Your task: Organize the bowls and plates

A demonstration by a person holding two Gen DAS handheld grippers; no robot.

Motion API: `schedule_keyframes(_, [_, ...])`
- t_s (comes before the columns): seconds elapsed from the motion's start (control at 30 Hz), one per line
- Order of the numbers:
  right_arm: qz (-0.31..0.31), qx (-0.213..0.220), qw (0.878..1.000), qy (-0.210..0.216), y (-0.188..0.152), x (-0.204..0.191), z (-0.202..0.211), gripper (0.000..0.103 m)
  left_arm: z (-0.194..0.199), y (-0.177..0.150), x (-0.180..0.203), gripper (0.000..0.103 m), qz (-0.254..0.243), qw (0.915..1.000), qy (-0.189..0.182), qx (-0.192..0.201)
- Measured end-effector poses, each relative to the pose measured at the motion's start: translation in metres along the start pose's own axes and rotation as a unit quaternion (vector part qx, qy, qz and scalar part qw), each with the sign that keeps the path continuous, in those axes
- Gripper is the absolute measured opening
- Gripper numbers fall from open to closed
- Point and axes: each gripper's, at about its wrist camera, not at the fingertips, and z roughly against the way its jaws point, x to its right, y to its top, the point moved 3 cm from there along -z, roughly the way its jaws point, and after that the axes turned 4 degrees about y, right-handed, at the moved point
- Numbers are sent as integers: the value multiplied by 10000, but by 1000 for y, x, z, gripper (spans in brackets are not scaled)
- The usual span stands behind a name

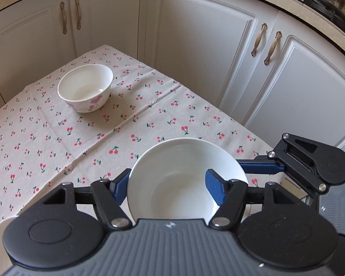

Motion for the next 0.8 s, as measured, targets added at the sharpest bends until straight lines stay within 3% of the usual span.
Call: schedule_keyframes(0.8, [95, -362, 9992, 162, -11, -5, -10, 90, -7, -17, 0, 68, -11, 9999, -31, -141])
